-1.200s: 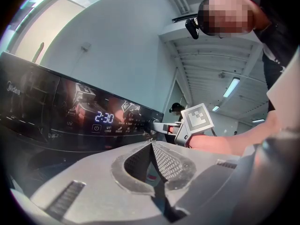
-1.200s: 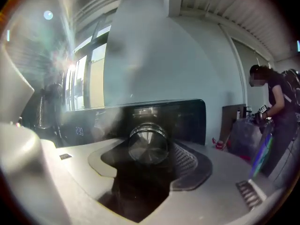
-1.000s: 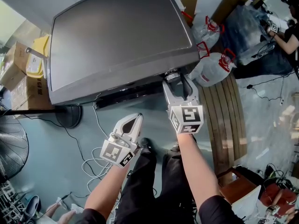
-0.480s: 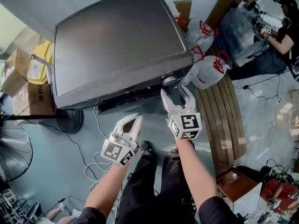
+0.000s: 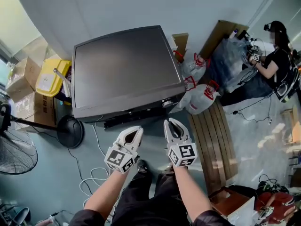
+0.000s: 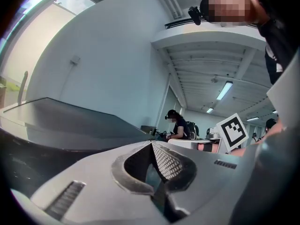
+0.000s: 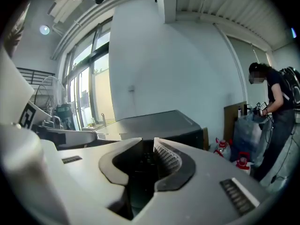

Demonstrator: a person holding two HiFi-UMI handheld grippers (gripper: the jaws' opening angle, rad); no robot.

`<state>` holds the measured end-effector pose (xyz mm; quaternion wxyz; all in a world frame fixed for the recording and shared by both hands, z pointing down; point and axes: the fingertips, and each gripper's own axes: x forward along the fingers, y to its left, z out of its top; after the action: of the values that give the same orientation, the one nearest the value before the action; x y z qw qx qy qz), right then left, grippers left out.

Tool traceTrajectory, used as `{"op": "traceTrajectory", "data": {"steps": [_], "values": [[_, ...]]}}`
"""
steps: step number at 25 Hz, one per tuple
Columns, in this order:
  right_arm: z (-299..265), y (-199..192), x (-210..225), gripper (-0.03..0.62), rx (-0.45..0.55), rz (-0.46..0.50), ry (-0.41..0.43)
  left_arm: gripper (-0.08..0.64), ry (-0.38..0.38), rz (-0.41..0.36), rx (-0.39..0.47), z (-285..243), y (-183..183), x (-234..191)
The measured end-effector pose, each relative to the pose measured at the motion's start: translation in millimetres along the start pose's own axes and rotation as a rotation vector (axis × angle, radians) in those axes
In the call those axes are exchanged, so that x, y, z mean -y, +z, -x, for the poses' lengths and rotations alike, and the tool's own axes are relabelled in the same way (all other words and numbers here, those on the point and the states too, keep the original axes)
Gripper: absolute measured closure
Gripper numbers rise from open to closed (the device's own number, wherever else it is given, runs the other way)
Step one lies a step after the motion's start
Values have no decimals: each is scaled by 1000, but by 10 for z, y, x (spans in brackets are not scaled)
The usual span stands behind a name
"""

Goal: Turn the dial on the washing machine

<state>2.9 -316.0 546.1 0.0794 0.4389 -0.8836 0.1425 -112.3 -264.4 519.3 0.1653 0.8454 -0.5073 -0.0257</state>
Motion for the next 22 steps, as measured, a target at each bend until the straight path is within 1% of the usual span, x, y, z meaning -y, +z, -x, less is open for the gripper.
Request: {"op": "traceTrajectory", "data": {"steps": [5, 10, 14, 18, 22], "values": [[301, 350, -156, 564, 11, 49, -3, 546, 14, -30, -8, 278, 252, 29], [695, 794, -350, 569, 65, 98, -4, 546, 60, -39, -6, 691, 508, 36], [950, 1119, -415, 569, 121, 102, -7, 546, 98, -66, 17, 943, 795, 21], [1206, 1337, -487, 570, 153, 120, 18, 546, 147, -91, 49, 1191, 1022, 60], [1545, 1491, -449, 571, 179, 129, 17, 546, 195, -108, 71, 1444, 1205, 159]]}}
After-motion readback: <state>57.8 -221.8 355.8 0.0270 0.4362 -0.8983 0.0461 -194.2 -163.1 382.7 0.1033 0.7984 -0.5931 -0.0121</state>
